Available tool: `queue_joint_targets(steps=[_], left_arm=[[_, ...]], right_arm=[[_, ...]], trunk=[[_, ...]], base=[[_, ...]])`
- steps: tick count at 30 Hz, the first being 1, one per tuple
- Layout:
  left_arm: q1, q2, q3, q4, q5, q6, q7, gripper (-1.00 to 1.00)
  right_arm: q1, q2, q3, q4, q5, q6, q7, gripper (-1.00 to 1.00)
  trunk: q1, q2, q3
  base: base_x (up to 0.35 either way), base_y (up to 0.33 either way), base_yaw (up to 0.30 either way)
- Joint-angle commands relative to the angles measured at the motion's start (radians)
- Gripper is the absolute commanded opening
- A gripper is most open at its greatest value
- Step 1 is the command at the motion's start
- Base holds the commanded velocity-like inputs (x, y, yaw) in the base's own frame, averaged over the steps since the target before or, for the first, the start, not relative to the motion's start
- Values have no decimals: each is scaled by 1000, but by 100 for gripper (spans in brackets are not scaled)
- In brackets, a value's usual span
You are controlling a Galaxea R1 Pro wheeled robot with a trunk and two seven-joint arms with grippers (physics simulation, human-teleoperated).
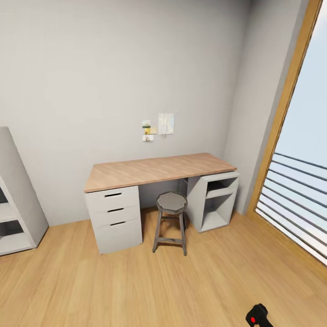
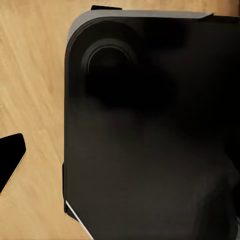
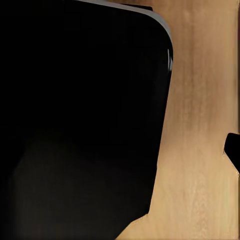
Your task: Attach the digital camera to the camera tripod in the bedroom.
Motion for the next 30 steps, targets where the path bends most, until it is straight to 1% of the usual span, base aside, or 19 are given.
queue_joint_targets(steps=[1,20,22,25,30], left_arm=[[0,0,2,-1,6,-2,0,100],[0,-1,2,-1,6,-3,1,100],[0,-2,3,-2,6,-3,1,100],[0,-2,3,-1,6,-3,1,100],[0,-2,3,-2,6,-3,1,100]], right_arm=[[-1,0,2,1,7,-4,0,100],[0,0,1,1,4,-17,0,100],[0,2,0,1,4,-32,0,100],[0,4,-3,1,0,-75,-1,100],[-1,5,-5,2,-6,-107,-1,100]], trunk=[[1,0,-1],[1,0,-1],[1,0,-1],[1,0,-1],[1,0,-1]], base=[[321,0,0],[321,1,0],[321,77,0],[318,136,-35],[300,203,-174]])
